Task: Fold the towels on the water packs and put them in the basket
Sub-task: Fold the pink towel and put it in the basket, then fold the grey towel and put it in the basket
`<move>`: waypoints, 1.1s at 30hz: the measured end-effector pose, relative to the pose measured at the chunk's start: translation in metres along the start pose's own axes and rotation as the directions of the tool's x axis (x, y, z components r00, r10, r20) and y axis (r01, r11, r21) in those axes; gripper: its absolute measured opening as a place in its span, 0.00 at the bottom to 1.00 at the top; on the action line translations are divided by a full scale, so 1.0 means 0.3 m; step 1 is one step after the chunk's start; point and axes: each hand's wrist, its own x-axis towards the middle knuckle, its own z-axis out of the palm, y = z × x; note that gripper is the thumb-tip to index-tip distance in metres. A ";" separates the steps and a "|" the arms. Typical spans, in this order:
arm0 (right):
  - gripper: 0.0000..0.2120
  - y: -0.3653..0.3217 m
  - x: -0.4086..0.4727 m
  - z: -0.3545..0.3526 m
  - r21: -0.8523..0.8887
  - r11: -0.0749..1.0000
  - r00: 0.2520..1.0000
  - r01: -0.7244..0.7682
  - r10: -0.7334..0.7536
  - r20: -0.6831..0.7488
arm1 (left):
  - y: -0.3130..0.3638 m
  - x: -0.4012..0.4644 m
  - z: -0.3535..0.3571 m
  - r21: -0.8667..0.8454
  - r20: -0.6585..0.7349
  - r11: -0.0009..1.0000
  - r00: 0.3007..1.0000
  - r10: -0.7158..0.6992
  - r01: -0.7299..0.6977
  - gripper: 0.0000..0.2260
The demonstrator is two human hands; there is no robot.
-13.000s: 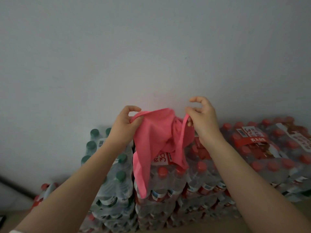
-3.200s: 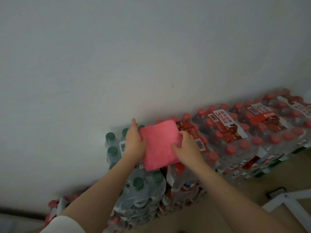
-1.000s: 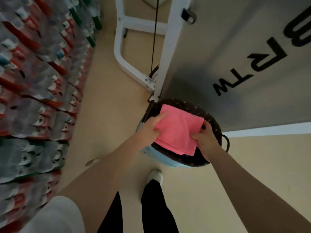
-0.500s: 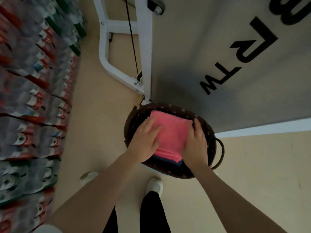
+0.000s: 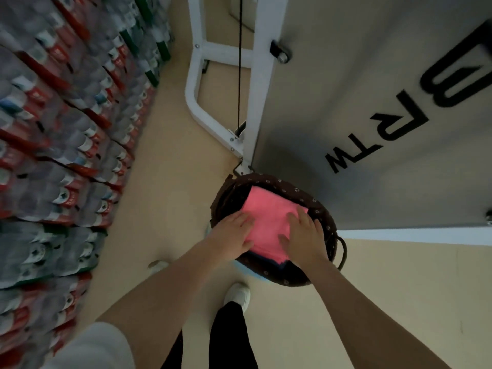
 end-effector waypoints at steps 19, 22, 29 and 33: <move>0.10 -1.110 -0.387 -0.752 -0.050 0.698 0.671 0.714 -0.703 -0.237 | -0.458 -1.336 -0.419 -0.655 -0.400 0.697 0.648 -0.648 0.293 0.15; 0.10 -1.304 -0.494 -0.763 -0.108 0.570 0.545 0.815 -0.816 -0.192 | -0.452 -1.518 -0.400 -0.739 -0.470 0.623 0.466 -0.750 0.257 0.15; 0.12 -1.511 -0.638 -0.651 -0.160 0.228 0.232 0.960 -0.973 0.007 | -0.310 -1.735 -0.165 -0.899 -0.334 0.363 0.152 -0.930 0.246 0.14; 0.13 -1.535 -0.725 -0.525 -0.154 0.094 0.116 0.984 -0.983 0.143 | -0.130 -1.735 0.030 -0.967 -0.121 0.092 -0.110 -0.987 0.237 0.13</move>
